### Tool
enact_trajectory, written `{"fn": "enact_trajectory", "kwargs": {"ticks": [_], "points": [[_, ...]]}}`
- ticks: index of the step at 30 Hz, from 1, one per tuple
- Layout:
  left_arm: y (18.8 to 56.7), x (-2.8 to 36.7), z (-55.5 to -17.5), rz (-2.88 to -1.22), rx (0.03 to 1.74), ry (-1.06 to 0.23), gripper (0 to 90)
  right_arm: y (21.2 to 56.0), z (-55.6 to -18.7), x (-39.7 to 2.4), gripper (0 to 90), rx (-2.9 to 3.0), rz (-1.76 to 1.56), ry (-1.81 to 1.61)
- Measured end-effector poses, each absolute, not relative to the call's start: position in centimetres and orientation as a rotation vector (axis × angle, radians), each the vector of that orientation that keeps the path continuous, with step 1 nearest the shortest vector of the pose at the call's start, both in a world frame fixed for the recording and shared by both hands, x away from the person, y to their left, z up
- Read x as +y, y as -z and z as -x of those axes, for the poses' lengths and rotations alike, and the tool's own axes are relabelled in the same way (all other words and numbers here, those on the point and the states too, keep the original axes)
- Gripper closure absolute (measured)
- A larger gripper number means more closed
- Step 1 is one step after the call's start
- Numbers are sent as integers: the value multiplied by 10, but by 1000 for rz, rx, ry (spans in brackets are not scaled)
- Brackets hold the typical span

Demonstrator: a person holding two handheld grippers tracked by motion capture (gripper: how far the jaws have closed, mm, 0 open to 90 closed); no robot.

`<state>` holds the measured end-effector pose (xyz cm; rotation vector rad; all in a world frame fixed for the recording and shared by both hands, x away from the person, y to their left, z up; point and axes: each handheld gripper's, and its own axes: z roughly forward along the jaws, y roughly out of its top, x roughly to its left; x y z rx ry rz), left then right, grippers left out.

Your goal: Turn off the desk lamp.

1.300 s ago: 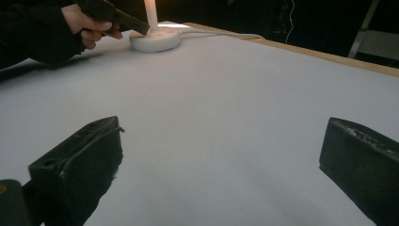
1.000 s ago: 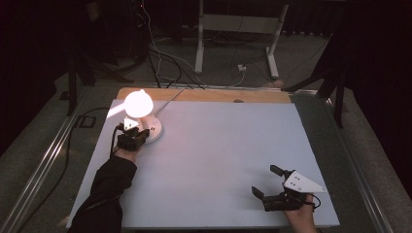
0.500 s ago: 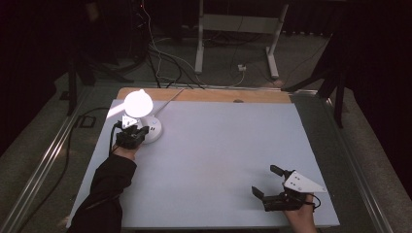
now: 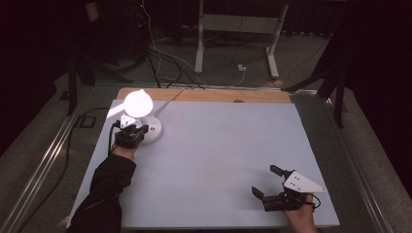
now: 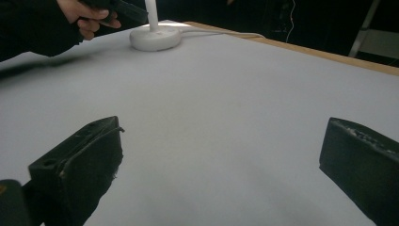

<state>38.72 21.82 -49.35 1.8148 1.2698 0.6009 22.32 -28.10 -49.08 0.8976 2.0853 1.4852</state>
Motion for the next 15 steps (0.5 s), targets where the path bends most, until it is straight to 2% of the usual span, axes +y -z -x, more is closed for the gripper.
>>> {"fn": "enact_trajectory", "kwargs": {"ticks": [15], "points": [[504,217,-389,-1830,1284,-592,900,491,-223,-281,0,2086,-902,-1486]]}}
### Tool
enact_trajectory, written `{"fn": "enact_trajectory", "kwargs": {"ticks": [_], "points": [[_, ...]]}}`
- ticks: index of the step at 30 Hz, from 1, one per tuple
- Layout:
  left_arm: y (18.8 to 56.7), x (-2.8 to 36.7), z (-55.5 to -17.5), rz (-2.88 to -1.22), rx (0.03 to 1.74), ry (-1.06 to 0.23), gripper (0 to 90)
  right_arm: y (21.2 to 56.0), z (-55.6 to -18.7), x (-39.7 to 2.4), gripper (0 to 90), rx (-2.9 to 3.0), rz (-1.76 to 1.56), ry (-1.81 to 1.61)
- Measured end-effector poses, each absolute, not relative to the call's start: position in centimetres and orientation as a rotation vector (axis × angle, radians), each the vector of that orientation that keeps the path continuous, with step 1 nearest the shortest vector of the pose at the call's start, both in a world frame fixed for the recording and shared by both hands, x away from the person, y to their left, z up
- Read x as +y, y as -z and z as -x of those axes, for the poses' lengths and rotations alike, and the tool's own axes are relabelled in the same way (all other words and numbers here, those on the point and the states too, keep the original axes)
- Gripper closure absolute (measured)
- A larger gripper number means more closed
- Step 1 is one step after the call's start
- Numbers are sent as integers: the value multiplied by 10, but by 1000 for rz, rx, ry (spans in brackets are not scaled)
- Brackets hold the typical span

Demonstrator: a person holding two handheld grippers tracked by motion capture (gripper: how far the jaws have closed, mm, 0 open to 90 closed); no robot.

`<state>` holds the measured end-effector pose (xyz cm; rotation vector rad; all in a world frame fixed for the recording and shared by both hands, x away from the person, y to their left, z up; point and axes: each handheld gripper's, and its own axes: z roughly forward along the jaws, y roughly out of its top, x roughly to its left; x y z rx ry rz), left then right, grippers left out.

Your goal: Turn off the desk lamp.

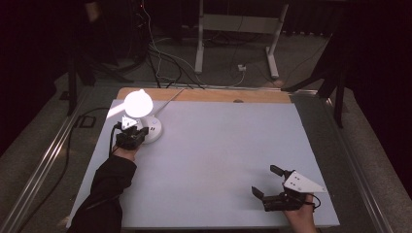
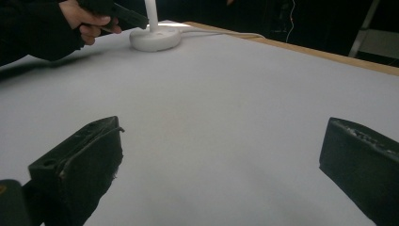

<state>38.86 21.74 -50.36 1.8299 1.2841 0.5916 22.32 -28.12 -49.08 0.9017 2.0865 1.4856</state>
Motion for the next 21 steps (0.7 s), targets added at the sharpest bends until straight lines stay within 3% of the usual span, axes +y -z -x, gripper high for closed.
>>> {"fn": "enact_trajectory", "kwargs": {"ticks": [21], "points": [[510,216,-391,-1877,1293,-581,900,491,-224,-281,0,2091,-907,-1484]]}}
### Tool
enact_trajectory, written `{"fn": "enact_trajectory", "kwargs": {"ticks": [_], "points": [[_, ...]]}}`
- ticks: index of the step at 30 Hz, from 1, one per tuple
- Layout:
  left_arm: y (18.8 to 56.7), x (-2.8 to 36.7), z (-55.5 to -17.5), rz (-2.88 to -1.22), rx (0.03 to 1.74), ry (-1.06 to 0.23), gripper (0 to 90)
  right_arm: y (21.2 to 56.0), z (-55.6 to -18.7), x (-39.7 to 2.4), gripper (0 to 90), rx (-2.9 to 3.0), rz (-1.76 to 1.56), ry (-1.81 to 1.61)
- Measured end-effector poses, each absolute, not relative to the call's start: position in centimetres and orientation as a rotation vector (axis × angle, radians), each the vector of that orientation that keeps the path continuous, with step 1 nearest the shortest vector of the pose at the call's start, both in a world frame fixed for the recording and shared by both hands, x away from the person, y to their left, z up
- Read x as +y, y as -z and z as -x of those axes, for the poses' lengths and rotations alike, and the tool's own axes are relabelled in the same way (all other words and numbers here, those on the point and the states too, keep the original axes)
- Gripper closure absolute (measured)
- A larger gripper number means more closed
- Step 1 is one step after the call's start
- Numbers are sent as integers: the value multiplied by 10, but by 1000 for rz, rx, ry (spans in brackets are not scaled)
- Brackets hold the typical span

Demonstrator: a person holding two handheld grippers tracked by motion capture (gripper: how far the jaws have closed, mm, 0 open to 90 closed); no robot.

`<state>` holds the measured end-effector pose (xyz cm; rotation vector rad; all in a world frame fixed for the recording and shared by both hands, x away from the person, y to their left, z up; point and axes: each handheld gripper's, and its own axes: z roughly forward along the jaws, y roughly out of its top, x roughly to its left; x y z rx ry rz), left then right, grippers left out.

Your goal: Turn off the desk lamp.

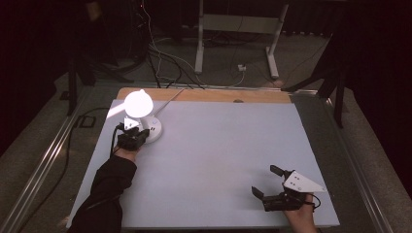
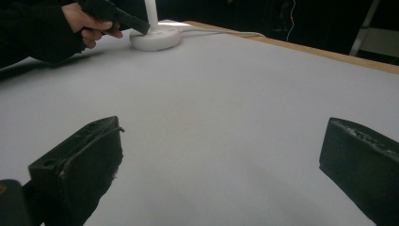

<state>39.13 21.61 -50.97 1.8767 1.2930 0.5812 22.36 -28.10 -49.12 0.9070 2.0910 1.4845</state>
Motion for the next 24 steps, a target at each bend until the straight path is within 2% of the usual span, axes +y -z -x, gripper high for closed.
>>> {"fn": "enact_trajectory", "kwargs": {"ticks": [10,19,24], "points": [[509,219,-390,-1865,1290,-558,900,491,-224,-281,0,2093,-908,-1484],[491,218,-383,-1819,1294,-559,900,491,-224,-282,0,2085,-909,-1487],[484,216,-378,-1813,1296,-562,844,491,-224,-283,0,2083,-908,-1486]]}}
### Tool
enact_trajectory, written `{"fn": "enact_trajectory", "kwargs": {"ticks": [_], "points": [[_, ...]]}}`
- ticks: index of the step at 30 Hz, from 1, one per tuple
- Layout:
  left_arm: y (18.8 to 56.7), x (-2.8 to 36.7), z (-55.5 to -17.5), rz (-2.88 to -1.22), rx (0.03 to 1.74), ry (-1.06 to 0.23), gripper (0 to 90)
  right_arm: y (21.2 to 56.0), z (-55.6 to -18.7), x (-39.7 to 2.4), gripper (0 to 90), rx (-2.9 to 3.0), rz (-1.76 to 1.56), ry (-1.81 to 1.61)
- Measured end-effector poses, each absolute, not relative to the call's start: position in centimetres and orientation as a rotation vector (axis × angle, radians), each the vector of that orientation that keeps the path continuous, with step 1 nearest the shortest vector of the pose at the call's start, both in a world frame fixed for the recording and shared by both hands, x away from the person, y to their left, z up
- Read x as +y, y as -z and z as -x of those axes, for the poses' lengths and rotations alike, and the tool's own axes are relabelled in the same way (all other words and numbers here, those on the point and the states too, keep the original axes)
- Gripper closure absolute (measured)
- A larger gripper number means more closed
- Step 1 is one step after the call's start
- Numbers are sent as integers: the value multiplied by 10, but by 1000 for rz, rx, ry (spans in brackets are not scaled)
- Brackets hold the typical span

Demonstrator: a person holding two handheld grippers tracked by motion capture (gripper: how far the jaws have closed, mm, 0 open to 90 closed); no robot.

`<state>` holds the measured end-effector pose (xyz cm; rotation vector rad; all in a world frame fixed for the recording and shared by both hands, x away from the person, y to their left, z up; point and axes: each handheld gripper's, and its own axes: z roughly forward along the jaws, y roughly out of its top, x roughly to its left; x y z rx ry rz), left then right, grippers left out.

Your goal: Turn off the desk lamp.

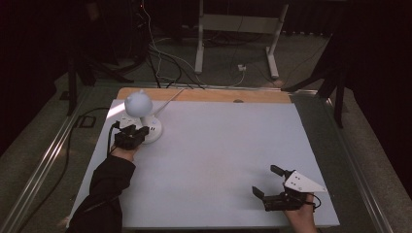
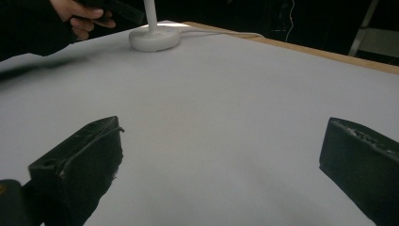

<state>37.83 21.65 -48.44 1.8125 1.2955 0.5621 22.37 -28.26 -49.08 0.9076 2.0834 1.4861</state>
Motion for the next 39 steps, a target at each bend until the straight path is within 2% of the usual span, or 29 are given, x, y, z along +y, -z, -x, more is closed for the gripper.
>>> {"fn": "enact_trajectory", "kwargs": {"ticks": [2,4,6,9,12,16,23,29,39], "points": [[482,216,-376,-1802,1302,-569,813,491,-224,-283,0,2083,-910,-1488],[480,216,-375,-1796,1320,-577,739,490,-223,-283,0,2081,-908,-1486],[479,217,-373,-1772,1334,-583,616,490,-223,-283,0,2079,-910,-1489],[477,217,-371,-1773,1337,-579,497,490,-223,-283,0,2078,-911,-1488],[475,218,-370,-1778,1349,-556,429,490,-223,-283,0,2080,-910,-1487],[474,216,-370,-1793,1380,-533,250,490,-224,-283,0,2077,-911,-1487],[470,216,-366,-1800,1406,-494,45,490,-224,-283,0,2077,-912,-1486],[467,219,-357,-1781,1383,-523,8,490,-223,-284,0,2075,-916,-1489],[470,221,-341,-1796,1344,-468,5,490,-223,-284,0,2074,-915,-1491]]}}
